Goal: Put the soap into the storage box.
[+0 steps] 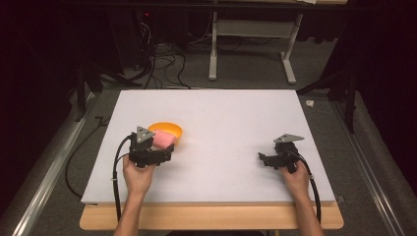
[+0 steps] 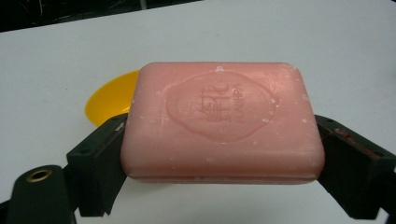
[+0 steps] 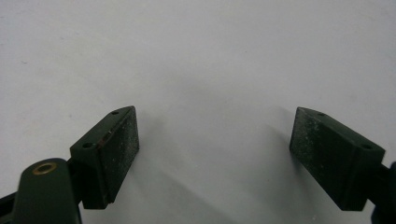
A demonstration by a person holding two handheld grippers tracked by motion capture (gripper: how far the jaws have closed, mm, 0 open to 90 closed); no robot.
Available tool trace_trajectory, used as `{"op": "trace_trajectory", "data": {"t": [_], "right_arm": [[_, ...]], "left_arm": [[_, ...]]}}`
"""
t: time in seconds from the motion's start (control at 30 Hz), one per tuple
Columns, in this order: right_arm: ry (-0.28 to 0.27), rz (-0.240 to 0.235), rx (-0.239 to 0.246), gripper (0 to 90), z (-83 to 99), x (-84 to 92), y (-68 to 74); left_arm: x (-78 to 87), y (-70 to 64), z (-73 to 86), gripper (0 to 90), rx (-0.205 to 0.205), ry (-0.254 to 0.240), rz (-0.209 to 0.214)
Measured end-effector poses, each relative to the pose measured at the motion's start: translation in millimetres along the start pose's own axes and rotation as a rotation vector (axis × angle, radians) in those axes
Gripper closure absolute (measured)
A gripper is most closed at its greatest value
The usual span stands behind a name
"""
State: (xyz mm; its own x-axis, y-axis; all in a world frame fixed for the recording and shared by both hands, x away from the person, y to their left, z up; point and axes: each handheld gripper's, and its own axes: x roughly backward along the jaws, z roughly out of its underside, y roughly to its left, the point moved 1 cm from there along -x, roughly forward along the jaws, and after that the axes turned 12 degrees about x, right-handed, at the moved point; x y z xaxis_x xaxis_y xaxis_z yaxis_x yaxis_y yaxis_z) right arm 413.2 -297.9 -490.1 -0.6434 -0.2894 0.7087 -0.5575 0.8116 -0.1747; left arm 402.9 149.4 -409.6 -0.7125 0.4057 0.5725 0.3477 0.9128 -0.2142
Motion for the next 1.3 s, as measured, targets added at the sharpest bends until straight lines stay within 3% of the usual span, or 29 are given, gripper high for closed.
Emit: {"op": "trace_trajectory", "data": {"t": [0.5,0.8,1.0,1.3], "right_arm": [[0.000,0.000,0.000,16.5,0.0,0.0,-0.1],[0.001,0.000,-0.002,16.5,-0.1,0.0,0.1],[0.000,-0.001,-0.002,16.5,-0.1,0.0,0.1],[0.001,0.000,-0.004,16.5,-0.1,0.1,0.2]], "left_arm": [[-15.3,10.0,-14.5,13.5,0.040,0.015,-0.026],[-23.0,11.1,-24.9,13.5,0.040,0.029,-0.039],[-31.6,9.6,-31.7,13.5,0.020,0.048,-0.072],[-44.6,12.0,-36.6,13.5,0.021,0.067,-0.101]]}}
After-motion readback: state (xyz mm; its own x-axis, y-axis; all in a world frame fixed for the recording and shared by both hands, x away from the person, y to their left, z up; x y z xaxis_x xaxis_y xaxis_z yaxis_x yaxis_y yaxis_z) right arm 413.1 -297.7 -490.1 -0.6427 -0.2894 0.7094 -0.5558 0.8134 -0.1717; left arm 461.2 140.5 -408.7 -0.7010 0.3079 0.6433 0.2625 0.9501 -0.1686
